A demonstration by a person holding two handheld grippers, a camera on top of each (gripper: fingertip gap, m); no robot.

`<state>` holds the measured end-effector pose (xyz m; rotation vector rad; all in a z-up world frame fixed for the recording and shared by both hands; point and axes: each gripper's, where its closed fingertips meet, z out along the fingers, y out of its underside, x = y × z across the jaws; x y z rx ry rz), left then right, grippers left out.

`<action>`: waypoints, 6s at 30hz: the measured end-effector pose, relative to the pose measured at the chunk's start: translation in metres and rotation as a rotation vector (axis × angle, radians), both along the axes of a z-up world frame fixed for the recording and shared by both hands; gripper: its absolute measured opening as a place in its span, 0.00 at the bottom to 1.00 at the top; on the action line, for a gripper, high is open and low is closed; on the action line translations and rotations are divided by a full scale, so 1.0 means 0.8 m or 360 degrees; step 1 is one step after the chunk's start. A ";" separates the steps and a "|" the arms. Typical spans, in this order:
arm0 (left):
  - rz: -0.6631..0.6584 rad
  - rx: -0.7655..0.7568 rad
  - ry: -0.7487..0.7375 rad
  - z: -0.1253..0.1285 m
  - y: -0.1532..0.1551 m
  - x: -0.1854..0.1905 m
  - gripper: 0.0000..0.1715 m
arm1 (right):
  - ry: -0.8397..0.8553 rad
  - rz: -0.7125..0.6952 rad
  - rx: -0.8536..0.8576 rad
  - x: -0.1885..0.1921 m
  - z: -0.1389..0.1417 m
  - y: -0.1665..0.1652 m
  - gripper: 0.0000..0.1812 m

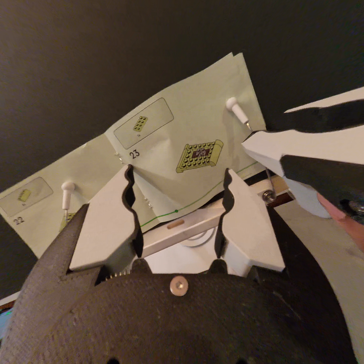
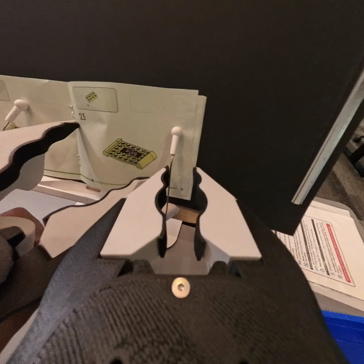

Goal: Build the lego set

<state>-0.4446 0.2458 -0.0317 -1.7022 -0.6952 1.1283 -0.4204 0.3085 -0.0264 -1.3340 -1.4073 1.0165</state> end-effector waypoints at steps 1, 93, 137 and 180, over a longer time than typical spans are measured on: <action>0.0005 -0.0020 0.0017 0.000 -0.002 0.000 0.51 | 0.0004 0.0012 0.0015 0.000 0.002 -0.004 0.10; -0.0165 0.0461 -0.1110 -0.029 -0.223 -0.027 0.24 | 0.0296 0.0588 0.0624 -0.065 -0.013 -0.255 0.00; -0.0264 0.0289 -0.1017 -0.023 -0.233 -0.019 0.00 | 0.0468 0.0570 0.0034 -0.080 0.015 -0.252 0.00; -0.0434 0.0507 -0.0813 0.004 -0.188 -0.032 0.03 | 0.0358 0.0583 0.0135 -0.056 0.055 -0.189 0.00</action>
